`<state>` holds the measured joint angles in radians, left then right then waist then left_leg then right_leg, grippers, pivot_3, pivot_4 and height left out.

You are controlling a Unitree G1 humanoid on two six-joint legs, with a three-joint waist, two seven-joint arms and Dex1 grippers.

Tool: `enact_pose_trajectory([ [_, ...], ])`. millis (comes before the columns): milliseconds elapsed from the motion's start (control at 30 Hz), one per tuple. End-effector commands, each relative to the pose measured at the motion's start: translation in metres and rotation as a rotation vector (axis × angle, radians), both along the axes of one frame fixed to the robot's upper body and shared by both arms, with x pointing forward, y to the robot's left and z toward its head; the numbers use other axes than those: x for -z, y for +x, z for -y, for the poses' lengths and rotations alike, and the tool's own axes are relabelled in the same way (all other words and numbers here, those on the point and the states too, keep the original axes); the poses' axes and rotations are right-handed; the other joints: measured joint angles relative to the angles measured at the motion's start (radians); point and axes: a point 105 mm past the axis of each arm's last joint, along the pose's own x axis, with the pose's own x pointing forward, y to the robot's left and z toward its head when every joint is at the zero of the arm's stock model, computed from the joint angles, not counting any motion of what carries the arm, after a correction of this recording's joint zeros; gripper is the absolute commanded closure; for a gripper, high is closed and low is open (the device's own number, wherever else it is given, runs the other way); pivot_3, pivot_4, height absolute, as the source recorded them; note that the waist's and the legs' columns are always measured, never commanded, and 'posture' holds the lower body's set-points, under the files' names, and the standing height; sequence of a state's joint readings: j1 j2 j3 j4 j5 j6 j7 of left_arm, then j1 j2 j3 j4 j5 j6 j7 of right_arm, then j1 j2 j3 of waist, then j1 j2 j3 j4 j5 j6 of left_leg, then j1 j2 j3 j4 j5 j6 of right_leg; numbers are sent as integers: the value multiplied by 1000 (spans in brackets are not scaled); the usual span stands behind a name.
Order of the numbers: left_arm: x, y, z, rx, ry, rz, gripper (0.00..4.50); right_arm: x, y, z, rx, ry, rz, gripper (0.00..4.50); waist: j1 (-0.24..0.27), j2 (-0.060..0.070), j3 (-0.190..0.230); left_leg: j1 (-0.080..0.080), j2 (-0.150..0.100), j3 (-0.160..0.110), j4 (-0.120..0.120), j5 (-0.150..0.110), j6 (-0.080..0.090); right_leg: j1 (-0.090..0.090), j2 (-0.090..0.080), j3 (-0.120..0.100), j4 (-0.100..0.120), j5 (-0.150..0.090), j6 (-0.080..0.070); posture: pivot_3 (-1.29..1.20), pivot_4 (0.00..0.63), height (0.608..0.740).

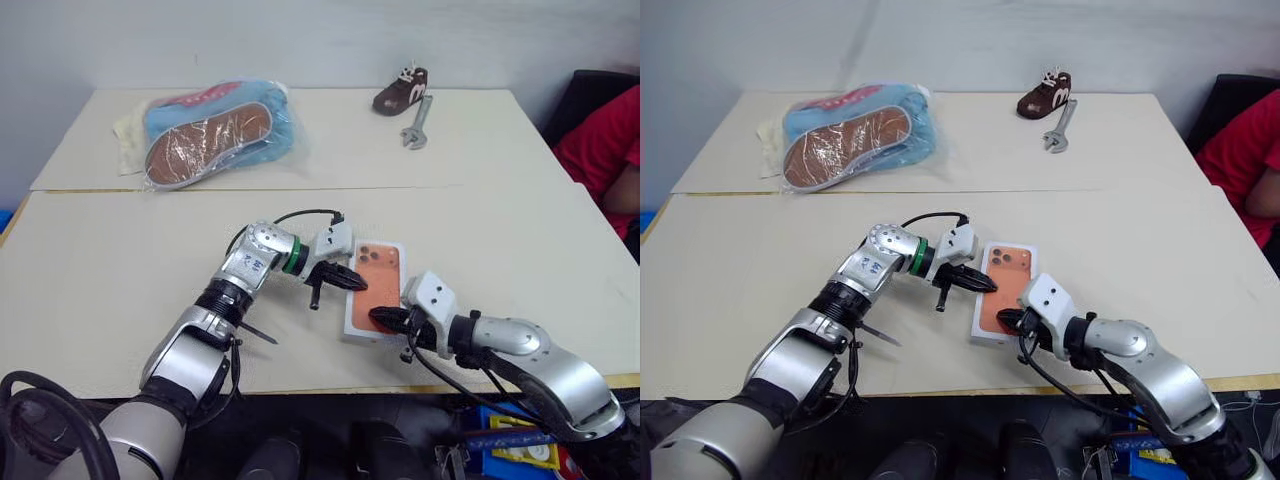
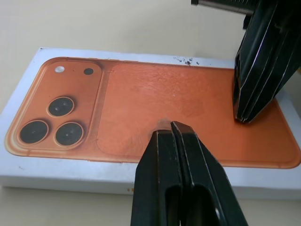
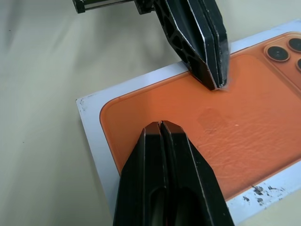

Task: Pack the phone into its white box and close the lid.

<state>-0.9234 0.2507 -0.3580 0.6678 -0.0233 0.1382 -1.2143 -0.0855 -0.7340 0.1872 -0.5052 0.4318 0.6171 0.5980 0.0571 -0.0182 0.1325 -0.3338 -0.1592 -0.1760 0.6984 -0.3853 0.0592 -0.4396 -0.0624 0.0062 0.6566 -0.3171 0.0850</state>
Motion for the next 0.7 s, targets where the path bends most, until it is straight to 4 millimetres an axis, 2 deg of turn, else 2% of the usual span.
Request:
enact_pose_trajectory([
  [33, -4, 9, -25, -113, -37, -88, 4109, 1, 4, 22, 72, -1, -11, 4500, -1, 0, 0, 0, 0, 0, 0, 0, 0, 0, 0, 0, 0, 0, 0, 0, 150, 740],
  [133, -50, 7, -49, -141, -228, -145, 3320, -37, -2, 37, 33, 87, 22, 3896, -5, 2, 2, -3, 0, 0, 0, 0, 0, -4, 0, 1, 2, 0, 0, 0, 150, 740],
  [233, -82, -2, -84, -177, -331, -142, 2297, -67, -17, 56, -52, 98, 24, 2793, -10, 3, 4, -6, 0, 0, 0, 0, 0, -8, 0, 0, 4, 0, 0, 0, 150, 740],
  [267, -86, -9, -96, -180, -322, -135, 2125, -74, -21, 62, -72, 91, 17, 2573, -11, 4, 5, -7, 0, -1, 0, 0, 0, -8, 0, 0, 4, 0, 0, 0, 150, 740],
  [433, -99, -61, -178, -290, -234, -158, 639, -114, -38, 101, -148, 72, -43, 942, -33, 10, 9, -4, 0, -3, -3, -1, 0, -8, 1, 0, 1, 0, 0, 0, 150, 740],
  [500, -99, -87, -199, -331, -185, -192, 32, -124, -39, 113, -147, 64, -51, 252, -34, 10, 12, -3, 1, -3, -7, -1, 0, -7, 1, 0, 0, 0, -1, 0, 150, 740],
  [533, -98, -98, -205, -342, -162, -186, 2, -126, -38, 119, -141, 48, -48, 52, -31, 10, 13, -3, 1, -3, -7, -1, 0, -6, 1, 0, 0, 0, -1, 0, 150, 740],
  [567, -98, -106, -209, -366, -143, -171, 2, -127, -36, 124, -133, 24, -36, 52, -28, 12, 13, -1, 1, -3, -7, -1, 0, -5, 1, 0, -3, 0, -1, 0, 150, 740],
  [700, -95, -119, -212, -443, -155, -149, 2, -128, -31, 132, -137, 6, -26, 52, 1, 14, 15, -2, 1, -3, -5, -1, 1, -3, 1, 0, -6, 0, -1, 0, 150, 740],
])
